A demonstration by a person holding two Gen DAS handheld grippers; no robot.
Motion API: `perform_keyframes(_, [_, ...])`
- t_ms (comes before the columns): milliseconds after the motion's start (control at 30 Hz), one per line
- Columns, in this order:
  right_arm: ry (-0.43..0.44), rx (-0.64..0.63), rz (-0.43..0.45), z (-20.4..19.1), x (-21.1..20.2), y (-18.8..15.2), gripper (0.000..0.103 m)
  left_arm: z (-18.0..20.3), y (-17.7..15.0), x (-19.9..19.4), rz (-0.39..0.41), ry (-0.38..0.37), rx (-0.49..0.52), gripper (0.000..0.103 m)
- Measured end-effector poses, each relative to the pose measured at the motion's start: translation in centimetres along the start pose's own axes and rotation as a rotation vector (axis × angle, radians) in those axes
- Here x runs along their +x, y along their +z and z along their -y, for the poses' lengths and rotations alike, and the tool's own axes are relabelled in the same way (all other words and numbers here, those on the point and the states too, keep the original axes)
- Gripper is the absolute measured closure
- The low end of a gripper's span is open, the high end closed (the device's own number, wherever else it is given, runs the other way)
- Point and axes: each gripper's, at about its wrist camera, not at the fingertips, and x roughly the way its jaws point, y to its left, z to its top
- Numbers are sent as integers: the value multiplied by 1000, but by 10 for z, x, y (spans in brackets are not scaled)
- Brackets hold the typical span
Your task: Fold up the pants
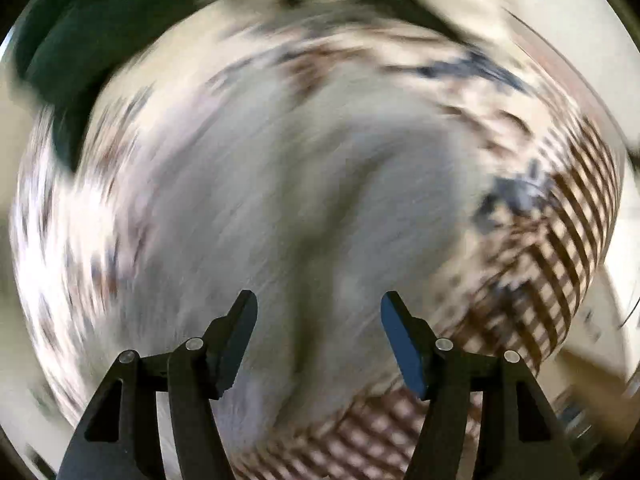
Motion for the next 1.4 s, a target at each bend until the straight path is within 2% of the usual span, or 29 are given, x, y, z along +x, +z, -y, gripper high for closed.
perform_keyframes(100, [67, 291, -13, 94, 3, 46, 36, 54, -11, 25, -63, -31, 28, 26])
perform_keyframes(167, [109, 402, -10, 138, 11, 62, 36, 85, -20, 45, -114, -46, 36, 26])
perform_keyframes(233, [194, 494, -23, 174, 26, 79, 36, 105, -27, 61, -155, -52, 41, 26])
perform_keyframes(333, [349, 545, -91, 189, 54, 90, 37, 127, -39, 85, -222, -38, 62, 26])
perform_keyframes(367, [387, 527, -123, 184, 67, 92, 41, 131, -42, 92, -238, -23, 68, 26])
perform_keyframes(433, [379, 493, -132, 171, 78, 90, 90, 135, -47, 104, -245, 12, 89, 25])
perform_keyframes(500, [314, 429, -113, 161, 70, 89, 92, 137, -47, 112, -244, 24, 99, 21])
perform_keyframes(633, [181, 348, 60, 169, 16, 90, 94, 139, -42, 127, -250, -21, 78, 0])
perform_keyframes(667, [158, 332, 72, 172, 12, 90, 94, 140, -39, 132, -249, -17, 75, 0])
perform_keyframes(733, [158, 324, 11, 184, 23, 95, 93, 144, -36, 139, -242, 9, 69, 0])
perform_keyframes(800, [157, 336, -106, 188, 46, 95, 90, 150, -36, 140, -220, 47, 58, 0])
perform_keyframes(833, [143, 342, -148, 189, 51, 95, 79, 152, -36, 140, -210, 57, 57, 0])
perform_keyframes(867, [119, 339, -152, 189, 52, 94, 72, 156, -39, 140, -191, 67, 56, 0])
perform_keyframes(900, [71, 304, -135, 184, 44, 91, 61, 161, -43, 139, -170, 72, 54, 0])
perform_keyframes(933, [9, 237, -95, 172, 31, 91, 54, 166, -47, 140, -164, 74, 50, 0])
perform_keyframes(1000, [-132, 32, 18, 128, 6, 88, 48, 169, -53, 140, -154, 68, 48, 0])
perform_keyframes(1067, [-182, -150, 61, 83, -4, 79, 47, 169, -55, 137, -159, 59, 59, 0])
perform_keyframes(1167, [-140, -400, 44, -7, 4, 62, 47, 151, -59, 116, -178, 51, 73, 0])
perform_keyframes(1300, [-34, -583, -11, -115, 38, 42, 44, 147, -62, 90, -178, 71, 94, 0])
perform_keyframes(1400, [-46, -674, -46, -178, 68, 27, 44, 142, -69, 72, -172, 60, 99, 0])
